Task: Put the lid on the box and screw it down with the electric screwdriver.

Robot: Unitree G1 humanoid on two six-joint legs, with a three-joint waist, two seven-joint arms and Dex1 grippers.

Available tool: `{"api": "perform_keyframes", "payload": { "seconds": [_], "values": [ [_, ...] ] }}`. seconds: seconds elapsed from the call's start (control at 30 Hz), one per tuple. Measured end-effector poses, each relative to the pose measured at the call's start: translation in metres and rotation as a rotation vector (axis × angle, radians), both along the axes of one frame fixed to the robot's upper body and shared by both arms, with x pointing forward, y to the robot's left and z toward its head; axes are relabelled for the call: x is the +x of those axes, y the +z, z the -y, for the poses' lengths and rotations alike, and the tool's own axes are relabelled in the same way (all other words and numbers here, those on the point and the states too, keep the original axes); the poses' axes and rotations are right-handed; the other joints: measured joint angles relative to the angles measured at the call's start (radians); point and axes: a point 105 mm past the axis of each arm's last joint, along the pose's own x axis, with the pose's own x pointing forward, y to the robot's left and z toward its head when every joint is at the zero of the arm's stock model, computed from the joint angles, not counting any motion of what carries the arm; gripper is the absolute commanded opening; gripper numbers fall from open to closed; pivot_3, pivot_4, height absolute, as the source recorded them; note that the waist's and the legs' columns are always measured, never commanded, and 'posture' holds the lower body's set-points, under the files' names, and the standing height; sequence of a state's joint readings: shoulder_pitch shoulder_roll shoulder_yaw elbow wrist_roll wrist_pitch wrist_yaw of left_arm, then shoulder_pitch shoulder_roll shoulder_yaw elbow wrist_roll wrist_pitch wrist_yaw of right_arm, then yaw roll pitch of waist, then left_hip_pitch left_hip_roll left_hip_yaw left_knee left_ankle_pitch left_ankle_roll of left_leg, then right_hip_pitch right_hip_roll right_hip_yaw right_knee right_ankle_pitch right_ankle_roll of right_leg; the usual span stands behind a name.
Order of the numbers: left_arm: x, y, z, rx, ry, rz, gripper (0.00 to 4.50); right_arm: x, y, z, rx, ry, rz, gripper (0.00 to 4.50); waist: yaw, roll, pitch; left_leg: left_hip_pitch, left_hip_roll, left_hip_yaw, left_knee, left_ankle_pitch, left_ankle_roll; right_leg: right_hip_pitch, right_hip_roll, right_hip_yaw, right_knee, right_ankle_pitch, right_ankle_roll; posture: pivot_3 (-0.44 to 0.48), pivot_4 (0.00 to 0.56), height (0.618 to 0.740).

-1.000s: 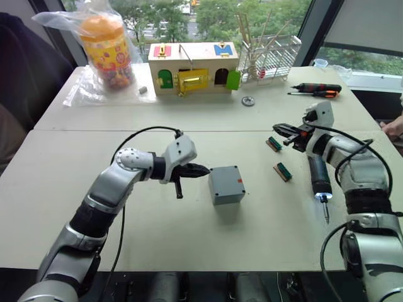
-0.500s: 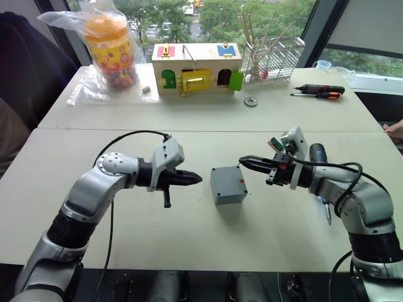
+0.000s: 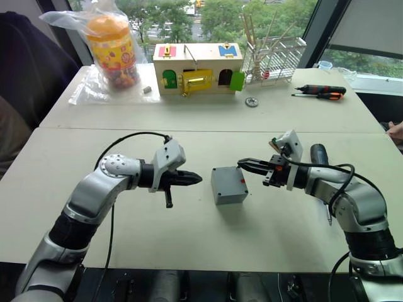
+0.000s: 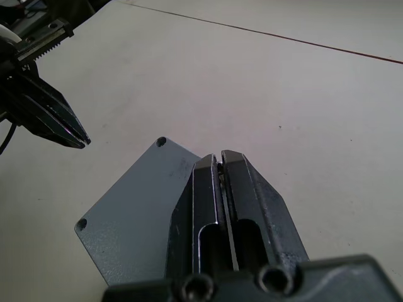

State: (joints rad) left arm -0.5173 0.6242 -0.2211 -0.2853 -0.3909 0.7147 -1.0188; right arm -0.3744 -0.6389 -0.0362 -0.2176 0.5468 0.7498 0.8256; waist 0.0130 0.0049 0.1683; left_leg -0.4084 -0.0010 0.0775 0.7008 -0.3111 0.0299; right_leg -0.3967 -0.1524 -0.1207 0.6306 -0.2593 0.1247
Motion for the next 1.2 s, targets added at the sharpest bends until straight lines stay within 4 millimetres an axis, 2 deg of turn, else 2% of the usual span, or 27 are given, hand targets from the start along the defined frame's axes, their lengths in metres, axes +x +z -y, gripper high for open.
{"api": "perform_keyframes", "payload": {
  "seconds": [0.77, 0.87, 1.03, 1.1, 1.13, 1.2],
  "values": [
    [0.002, 0.0, 0.003, -0.013, -0.003, 0.012, 0.0, 0.001, -0.008, 0.001, -0.041, 0.0, -0.012, 0.03, 0.0, 0.0, 0.0, 0.0, 0.0, 0.0, 0.0, 0.0, 0.0, 0.0, 0.0, 0.0, 0.0, 0.0, 0.0, 0.0, 0.15, 0.705],
    [0.001, 0.0, 0.003, -0.016, -0.006, 0.01, 0.0, 0.001, -0.008, 0.0, -0.041, 0.005, -0.014, 0.85, 0.0, 0.0, 0.0, 0.0, 0.0, 0.0, 0.0, 0.0, 0.0, 0.0, 0.0, 0.0, 0.0, 0.0, 0.0, 0.0, 0.15, 0.705],
    [0.004, 0.003, 0.01, -0.048, 0.025, 0.005, 0.0, -0.001, -0.009, 0.003, -0.059, 0.014, -0.029, 3.35, 0.001, 0.0, 0.0, 0.0, 0.0, 0.0, 0.0, 0.0, 0.0, 0.0, 0.0, 0.0, 0.0, 0.0, 0.0, 0.0, 0.15, 0.705],
    [0.005, 0.006, 0.013, -0.064, 0.022, 0.021, 0.0, 0.001, -0.004, 0.01, -0.075, -0.008, -0.021, 4.19, 0.0, 0.0, 0.0, 0.0, 0.0, 0.0, 0.0, 0.0, 0.0, 0.0, 0.0, 0.0, 0.0, 0.0, 0.0, 0.0, 0.15, 0.705],
    [0.004, 0.009, 0.015, -0.073, 0.014, 0.03, 0.0, 0.003, -0.001, 0.013, -0.077, -0.019, -0.013, 4.48, 0.0, 0.0, 0.0, 0.0, 0.0, 0.0, 0.0, 0.0, 0.0, 0.0, 0.0, 0.0, 0.0, 0.0, 0.0, 0.0, 0.15, 0.705],
    [0.003, 0.014, 0.021, -0.1, 0.001, 0.042, 0.0, 0.005, 0.011, 0.025, -0.061, -0.062, -0.013, 4.48, 0.003, 0.0, 0.0, 0.0, 0.0, 0.0, 0.0, 0.0, 0.0, 0.0, 0.0, 0.0, 0.0, 0.0, 0.0, 0.0, 0.15, 0.705]
  ]
}}
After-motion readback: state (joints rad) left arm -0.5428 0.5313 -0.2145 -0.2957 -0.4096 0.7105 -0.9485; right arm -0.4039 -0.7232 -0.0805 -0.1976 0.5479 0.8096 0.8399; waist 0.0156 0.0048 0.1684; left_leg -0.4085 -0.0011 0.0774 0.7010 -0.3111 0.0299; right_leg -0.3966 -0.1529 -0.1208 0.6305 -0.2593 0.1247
